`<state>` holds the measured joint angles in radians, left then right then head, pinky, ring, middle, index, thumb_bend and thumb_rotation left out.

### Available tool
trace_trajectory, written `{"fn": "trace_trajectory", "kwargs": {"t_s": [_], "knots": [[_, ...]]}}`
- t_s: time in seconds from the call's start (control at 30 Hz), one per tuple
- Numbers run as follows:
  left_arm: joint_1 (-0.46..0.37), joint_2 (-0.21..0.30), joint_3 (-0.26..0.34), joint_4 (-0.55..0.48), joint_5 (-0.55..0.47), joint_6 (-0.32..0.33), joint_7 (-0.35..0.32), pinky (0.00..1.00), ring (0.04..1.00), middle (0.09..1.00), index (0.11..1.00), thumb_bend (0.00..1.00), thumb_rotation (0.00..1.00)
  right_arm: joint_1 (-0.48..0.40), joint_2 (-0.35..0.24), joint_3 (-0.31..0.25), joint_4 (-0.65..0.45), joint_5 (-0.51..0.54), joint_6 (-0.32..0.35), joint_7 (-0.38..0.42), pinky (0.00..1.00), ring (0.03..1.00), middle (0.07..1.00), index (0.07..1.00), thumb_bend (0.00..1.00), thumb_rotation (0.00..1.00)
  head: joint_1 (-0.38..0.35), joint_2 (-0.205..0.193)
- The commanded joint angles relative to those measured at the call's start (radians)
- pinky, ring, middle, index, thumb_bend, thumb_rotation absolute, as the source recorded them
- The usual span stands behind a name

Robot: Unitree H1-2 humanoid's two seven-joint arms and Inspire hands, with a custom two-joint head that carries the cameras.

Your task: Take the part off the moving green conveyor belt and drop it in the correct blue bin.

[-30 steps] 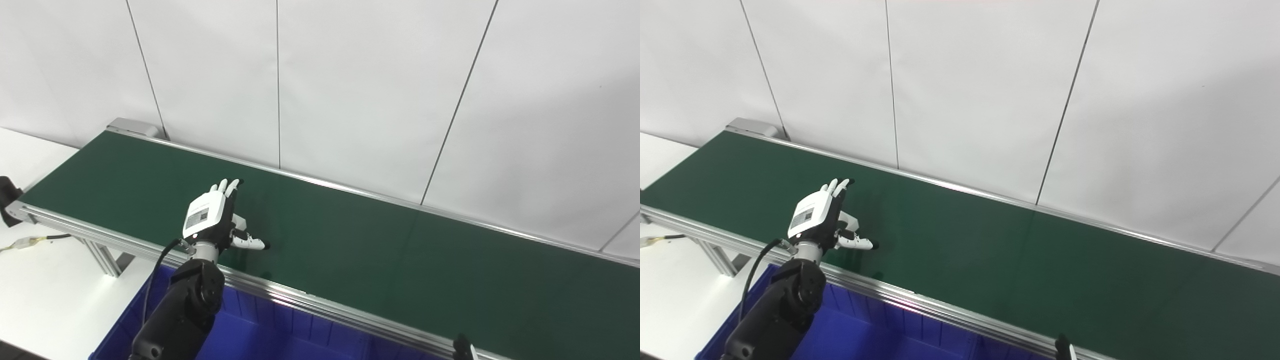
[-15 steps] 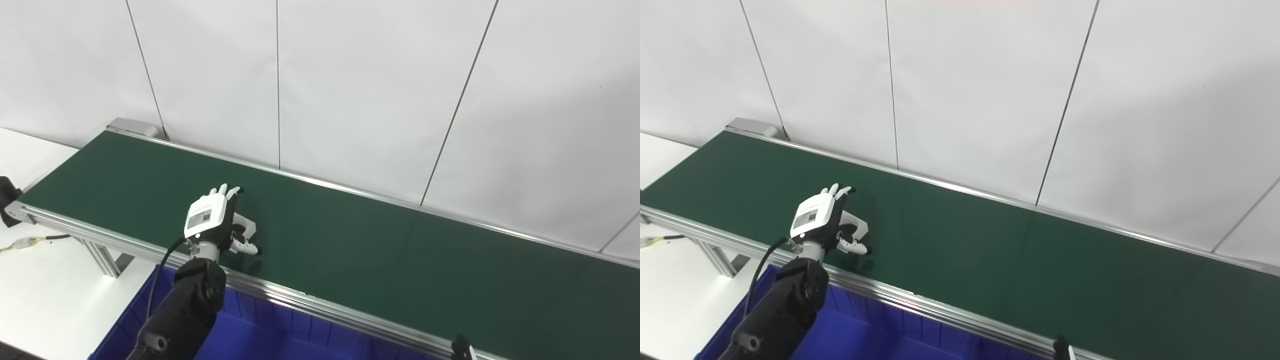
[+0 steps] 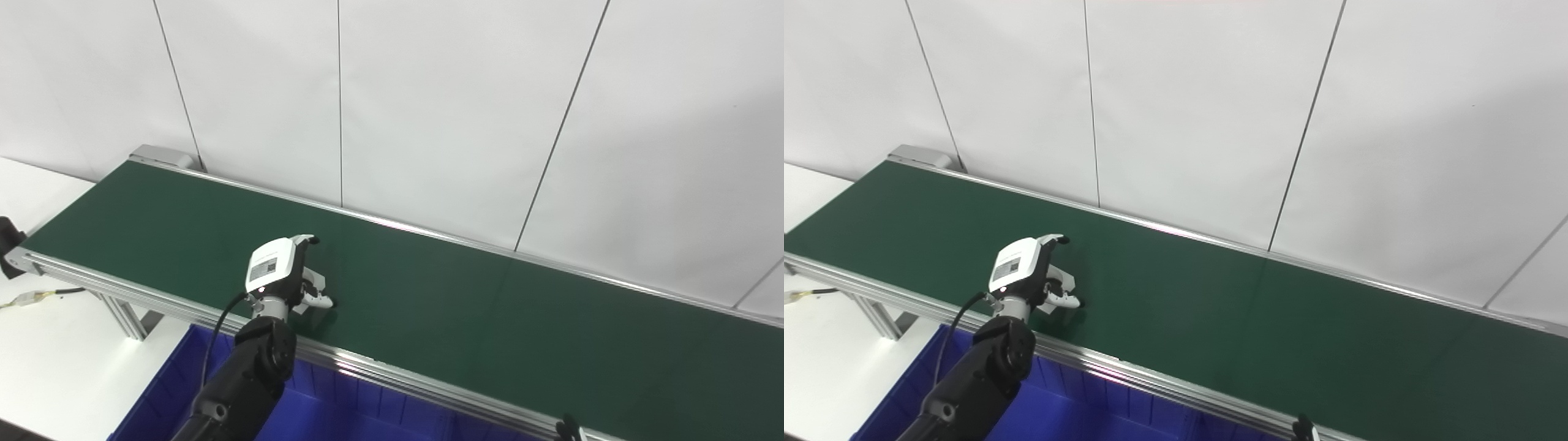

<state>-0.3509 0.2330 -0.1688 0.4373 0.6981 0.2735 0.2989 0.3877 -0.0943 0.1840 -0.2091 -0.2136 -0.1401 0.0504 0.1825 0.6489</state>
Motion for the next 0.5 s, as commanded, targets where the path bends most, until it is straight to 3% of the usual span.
{"fn": "trace_trajectory", "kwargs": {"t_s": [0.0,0.03,0.1,0.3,0.33,0.47], "knots": [[-0.048,0.006,-0.004,-0.007,-0.017,-0.043,0.009,0.47,0.502,0.712,0.76,0.51,0.0,0.002,0.004,-0.006,-0.038,0.004,-0.004,-0.003,0.94,0.959,0.966,0.996,0.77,0.36,0.001,0.001],[-0.049,0.006,-0.008,-0.007,-0.023,-0.037,-0.008,0.45,0.483,0.608,0.747,0.51,0.0,0.002,0.006,-0.008,-0.04,0.006,-0.004,-0.004,0.94,0.957,0.965,0.994,0.77,0.36,0.001,0.004],[-0.051,0.006,-0.022,-0.006,-0.015,0.005,-0.038,0.4,0.465,0.523,0.722,0.5,0.0,0.003,0.008,-0.011,-0.04,0.011,-0.009,-0.006,0.94,0.958,0.966,0.992,0.77,0.36,0.001,0.006],[-0.054,0.021,-0.081,-0.026,0.04,0.161,-0.164,0.36,0.448,0.517,0.66,0.5,0.0,-0.004,0.01,-0.016,-0.032,0.015,-0.02,-0.007,0.94,0.956,0.968,0.987,0.76,0.37,0.009,0.005],[-0.052,0.025,-0.089,-0.034,0.047,0.18,-0.192,0.4,0.461,0.507,0.659,0.5,0.0,-0.004,0.011,-0.017,-0.032,0.014,-0.02,-0.008,0.93,0.954,0.967,0.988,0.76,0.38,0.009,0.006],[-0.032,0.042,-0.086,-0.075,0.105,0.196,-0.302,0.43,0.47,0.501,0.64,0.5,0.0,-0.008,0.013,-0.018,-0.031,0.013,-0.021,-0.009,0.93,0.953,0.968,0.989,0.76,0.39,0.011,0.005]]}}
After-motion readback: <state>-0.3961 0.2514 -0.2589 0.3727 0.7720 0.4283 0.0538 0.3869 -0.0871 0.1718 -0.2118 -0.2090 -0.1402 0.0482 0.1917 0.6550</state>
